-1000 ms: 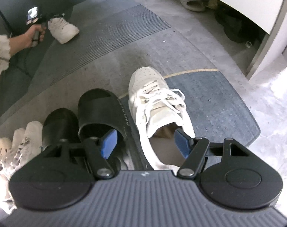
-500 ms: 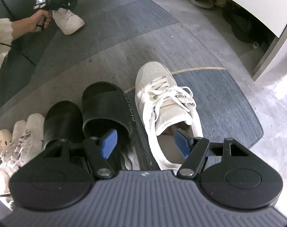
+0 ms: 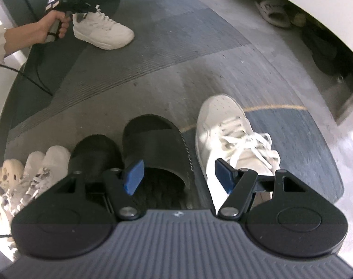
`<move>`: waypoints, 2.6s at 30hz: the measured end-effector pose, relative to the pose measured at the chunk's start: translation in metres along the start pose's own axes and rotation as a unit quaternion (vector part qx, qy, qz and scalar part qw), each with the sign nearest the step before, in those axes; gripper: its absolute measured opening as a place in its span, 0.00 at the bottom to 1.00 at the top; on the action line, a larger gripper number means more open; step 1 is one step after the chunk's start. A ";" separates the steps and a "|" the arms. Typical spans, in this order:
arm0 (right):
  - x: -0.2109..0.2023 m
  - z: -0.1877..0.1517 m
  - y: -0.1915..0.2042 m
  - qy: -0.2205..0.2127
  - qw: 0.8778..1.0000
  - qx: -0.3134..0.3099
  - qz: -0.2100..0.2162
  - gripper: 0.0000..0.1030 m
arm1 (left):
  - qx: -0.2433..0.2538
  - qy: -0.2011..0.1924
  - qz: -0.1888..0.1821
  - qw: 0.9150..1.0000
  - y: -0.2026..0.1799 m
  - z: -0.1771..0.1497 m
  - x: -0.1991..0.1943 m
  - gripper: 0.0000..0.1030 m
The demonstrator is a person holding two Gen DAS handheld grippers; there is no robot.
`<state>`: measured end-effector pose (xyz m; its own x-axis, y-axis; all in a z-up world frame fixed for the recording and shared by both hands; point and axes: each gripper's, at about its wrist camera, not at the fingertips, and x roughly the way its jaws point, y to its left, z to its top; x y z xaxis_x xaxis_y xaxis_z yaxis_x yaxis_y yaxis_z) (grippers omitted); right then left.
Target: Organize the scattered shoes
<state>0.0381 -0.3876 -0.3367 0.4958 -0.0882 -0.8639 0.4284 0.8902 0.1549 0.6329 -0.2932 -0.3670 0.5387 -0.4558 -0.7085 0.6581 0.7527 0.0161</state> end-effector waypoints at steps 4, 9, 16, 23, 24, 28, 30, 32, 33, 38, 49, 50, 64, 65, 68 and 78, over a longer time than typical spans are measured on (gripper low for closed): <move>0.000 -0.003 0.002 -0.009 1.000 0.009 0.008 0.68 | -0.005 0.028 -0.028 0.999 -0.001 -0.012 -0.027 0.09; -0.001 0.001 0.002 -0.030 0.999 0.027 0.016 0.68 | -0.037 0.058 -0.052 0.996 -0.003 -0.032 -0.056 0.09; 0.010 0.010 0.006 -0.032 0.998 0.031 0.053 0.68 | -0.090 0.093 -0.089 0.988 -0.021 -0.081 -0.105 0.08; 0.015 0.012 0.020 -0.027 0.995 -0.012 0.098 0.68 | -0.129 0.117 -0.085 0.981 -0.037 -0.134 -0.131 0.08; 0.015 0.011 0.021 -0.028 0.994 -0.013 0.103 0.68 | -0.130 0.118 -0.079 0.981 -0.037 -0.138 -0.133 0.08; 0.018 0.013 0.022 -0.034 0.992 0.023 0.121 0.68 | -0.129 0.120 -0.027 0.984 -0.030 -0.160 -0.138 0.11; 0.021 0.015 0.024 -0.034 0.988 0.059 0.137 0.68 | -0.134 0.111 -0.019 0.985 -0.024 -0.166 -0.141 0.18; 0.029 0.018 0.029 -0.028 0.984 0.090 0.153 0.68 | -0.118 0.096 -0.010 0.988 -0.024 -0.172 -0.150 0.31; 0.031 0.020 0.034 -0.027 0.982 0.097 0.158 0.68 | -0.104 0.091 -0.004 0.990 -0.025 -0.172 -0.155 0.37; 0.039 0.036 0.063 -0.022 0.977 0.125 0.170 0.68 | -0.061 0.056 0.004 0.997 -0.026 -0.185 -0.217 0.77; 0.105 0.111 0.206 0.086 0.985 0.104 0.109 0.68 | -0.187 -0.023 0.068 0.980 -0.002 -0.291 -0.387 0.97; 0.113 0.114 0.216 0.086 0.985 0.118 0.096 0.68 | -0.194 -0.021 0.066 0.979 0.000 -0.296 -0.389 0.97; 0.184 0.140 0.298 0.016 0.966 0.258 -0.003 0.67 | -0.268 -0.040 0.094 0.958 0.056 -0.328 -0.434 0.97; 0.188 0.140 0.297 0.015 0.964 0.267 -0.009 0.67 | -0.272 -0.040 0.096 0.957 0.059 -0.330 -0.435 0.97; 0.209 0.137 0.296 0.010 0.956 0.290 -0.037 0.67 | -0.275 -0.027 0.098 0.956 0.067 -0.335 -0.434 0.97; 0.249 0.124 0.282 0.005 0.948 0.311 -0.065 0.70 | -0.302 -0.004 0.112 0.947 0.091 -0.357 -0.433 0.97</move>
<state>0.3760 -0.2135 -0.4486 0.4023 -0.1729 -0.8990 0.8500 0.4354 0.2966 0.2716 0.1430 -0.3105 0.6347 -0.2536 -0.7299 0.1074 0.9644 -0.2417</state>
